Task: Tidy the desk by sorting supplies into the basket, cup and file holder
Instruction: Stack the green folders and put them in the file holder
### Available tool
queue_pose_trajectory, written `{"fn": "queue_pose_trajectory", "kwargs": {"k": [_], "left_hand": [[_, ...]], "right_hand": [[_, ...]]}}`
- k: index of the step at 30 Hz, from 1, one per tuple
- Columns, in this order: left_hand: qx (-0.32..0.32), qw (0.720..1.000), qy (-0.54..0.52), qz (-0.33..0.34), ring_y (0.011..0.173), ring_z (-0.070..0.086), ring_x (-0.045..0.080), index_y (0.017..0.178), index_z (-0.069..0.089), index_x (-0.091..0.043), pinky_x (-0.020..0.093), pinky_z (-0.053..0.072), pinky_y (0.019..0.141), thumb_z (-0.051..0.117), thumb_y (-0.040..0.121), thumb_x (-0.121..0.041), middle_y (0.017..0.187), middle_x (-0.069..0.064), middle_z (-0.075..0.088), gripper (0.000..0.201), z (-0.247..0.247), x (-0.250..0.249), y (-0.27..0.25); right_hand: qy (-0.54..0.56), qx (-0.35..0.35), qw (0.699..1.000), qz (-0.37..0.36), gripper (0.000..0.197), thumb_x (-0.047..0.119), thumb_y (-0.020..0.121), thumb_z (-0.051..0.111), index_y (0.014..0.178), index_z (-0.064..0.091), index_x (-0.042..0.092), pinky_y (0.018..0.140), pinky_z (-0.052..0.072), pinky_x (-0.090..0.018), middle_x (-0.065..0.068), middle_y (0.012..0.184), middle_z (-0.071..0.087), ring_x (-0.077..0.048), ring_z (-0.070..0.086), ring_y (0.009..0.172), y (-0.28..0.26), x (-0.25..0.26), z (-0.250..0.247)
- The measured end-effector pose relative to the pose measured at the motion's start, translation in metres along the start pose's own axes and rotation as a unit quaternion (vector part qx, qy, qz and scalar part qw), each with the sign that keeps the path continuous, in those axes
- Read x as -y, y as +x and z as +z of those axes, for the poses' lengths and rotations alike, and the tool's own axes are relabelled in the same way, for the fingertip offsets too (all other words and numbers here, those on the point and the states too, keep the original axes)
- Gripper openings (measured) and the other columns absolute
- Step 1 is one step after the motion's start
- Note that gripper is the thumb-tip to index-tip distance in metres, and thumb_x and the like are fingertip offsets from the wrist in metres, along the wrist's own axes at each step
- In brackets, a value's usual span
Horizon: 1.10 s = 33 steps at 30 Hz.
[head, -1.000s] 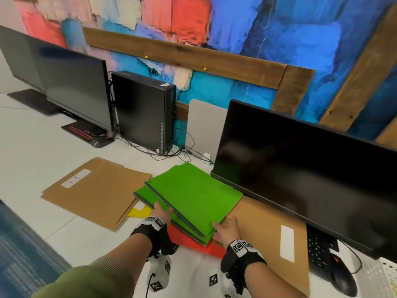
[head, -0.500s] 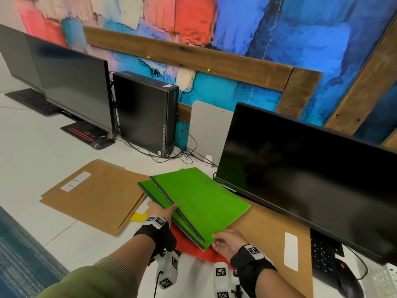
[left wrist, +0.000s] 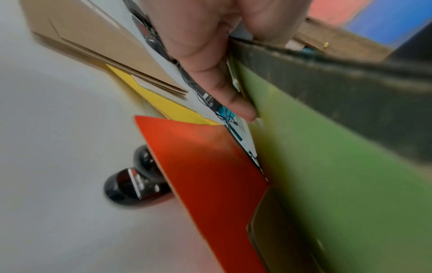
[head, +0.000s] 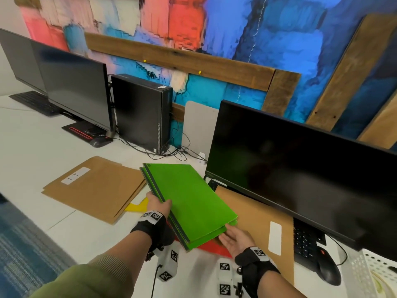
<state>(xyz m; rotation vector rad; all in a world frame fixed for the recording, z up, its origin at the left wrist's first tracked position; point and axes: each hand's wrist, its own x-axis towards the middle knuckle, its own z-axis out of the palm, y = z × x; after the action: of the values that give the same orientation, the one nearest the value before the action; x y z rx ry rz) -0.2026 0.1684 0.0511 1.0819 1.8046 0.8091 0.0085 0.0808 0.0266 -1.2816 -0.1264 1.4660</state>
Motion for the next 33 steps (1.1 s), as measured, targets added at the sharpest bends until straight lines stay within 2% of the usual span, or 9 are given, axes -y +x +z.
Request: {"fn": "queue_pose_trajectory", "kwargs": {"k": [2,6,9,12,16,20,23,27,33], "left_hand": [[-0.001,1.0,-0.004,0.01,0.119,0.049,0.041,0.145,0.012,0.002,0.044,0.042,0.094,0.054,0.093,-0.013,0.138,0.028,0.041,0.069,0.001,0.002,-0.016],[0.019,0.999,-0.015,0.021,0.127,0.044,0.041,0.147,0.01,0.0,0.043,0.039,0.1,0.051,0.094,-0.014,0.145,0.026,0.035,0.069,0.007,0.012,-0.053],[0.03,0.999,-0.021,0.029,0.127,0.045,0.038,0.147,0.012,-0.001,0.04,0.038,0.1,0.05,0.094,-0.012,0.144,0.025,0.037,0.066,0.011,0.019,-0.082],[0.05,0.997,-0.04,0.042,0.115,0.053,0.033,0.145,0.02,-0.002,0.036,0.041,0.095,0.055,0.09,-0.014,0.136,0.022,0.047,0.066,0.017,0.024,-0.112],[0.081,0.994,-0.02,0.063,0.112,0.056,0.034,0.14,0.03,-0.004,0.036,0.045,0.096,0.048,0.06,-0.034,0.125,0.02,0.055,0.087,0.033,0.032,-0.142],[0.127,0.989,-0.014,0.079,0.135,0.037,0.03,0.144,0.021,0.001,0.033,0.034,0.105,0.058,0.083,-0.017,0.146,0.021,0.036,0.073,0.052,0.033,-0.173],[0.153,0.983,-0.008,0.097,0.136,0.035,0.03,0.145,0.02,-0.002,0.039,0.033,0.112,0.057,0.087,-0.008,0.149,0.019,0.033,0.07,0.066,0.039,-0.183],[0.196,0.973,0.014,0.125,0.135,0.039,0.029,0.144,0.025,-0.008,0.047,0.037,0.11,0.063,0.058,-0.035,0.149,0.015,0.036,0.098,0.091,0.063,-0.157],[0.227,0.955,0.032,0.188,0.136,0.038,0.026,0.143,0.027,-0.007,0.039,0.042,0.102,0.063,0.083,0.006,0.143,0.014,0.042,0.071,0.092,0.024,-0.224]], "right_hand": [[0.007,-0.015,1.0,-0.003,0.034,-0.006,0.091,0.05,0.124,0.046,-0.004,0.103,0.041,-0.042,-0.026,0.14,0.04,-0.038,0.046,0.122,-0.007,0.009,-0.018],[-0.024,-0.03,0.999,0.004,0.028,-0.001,0.09,0.053,0.118,0.051,-0.005,0.066,0.054,-0.043,-0.028,0.128,0.052,-0.035,0.058,0.088,-0.017,0.019,-0.053],[-0.13,-0.048,0.99,0.002,0.003,0.005,0.089,0.058,0.09,0.06,0.003,0.088,0.048,-0.053,-0.023,0.108,0.061,-0.034,0.058,0.087,-0.033,0.023,-0.076],[-0.243,-0.062,0.967,-0.031,0.008,0.014,0.081,0.071,0.081,0.067,0.008,0.099,0.044,-0.054,-0.02,0.102,0.067,-0.033,0.062,0.094,-0.034,0.021,-0.118],[-0.297,-0.036,0.954,-0.024,0.032,0.012,0.08,0.071,0.106,0.066,-0.005,0.097,0.047,-0.049,-0.014,0.091,0.07,-0.032,0.064,0.096,-0.035,0.02,-0.166],[-0.268,0.001,0.963,-0.006,0.013,-0.01,0.087,0.053,0.087,0.064,-0.002,0.067,0.049,-0.036,-0.015,0.077,0.068,-0.028,0.062,0.078,-0.083,0.03,-0.175],[-0.28,-0.006,0.96,-0.019,0.02,-0.018,0.083,0.052,0.092,0.061,-0.004,0.069,0.049,-0.039,-0.016,0.074,0.068,-0.03,0.062,0.077,-0.094,0.037,-0.198],[-0.287,-0.046,0.956,-0.05,0.022,-0.025,0.077,0.051,0.092,0.058,-0.01,0.07,0.05,-0.04,-0.02,0.075,0.065,-0.031,0.061,0.074,-0.106,0.045,-0.223],[-0.256,-0.062,0.946,-0.189,0.04,-0.028,0.072,0.051,0.092,0.054,0.007,0.085,0.049,-0.05,-0.022,0.096,0.063,-0.034,0.06,0.086,-0.13,0.065,-0.253]]}}
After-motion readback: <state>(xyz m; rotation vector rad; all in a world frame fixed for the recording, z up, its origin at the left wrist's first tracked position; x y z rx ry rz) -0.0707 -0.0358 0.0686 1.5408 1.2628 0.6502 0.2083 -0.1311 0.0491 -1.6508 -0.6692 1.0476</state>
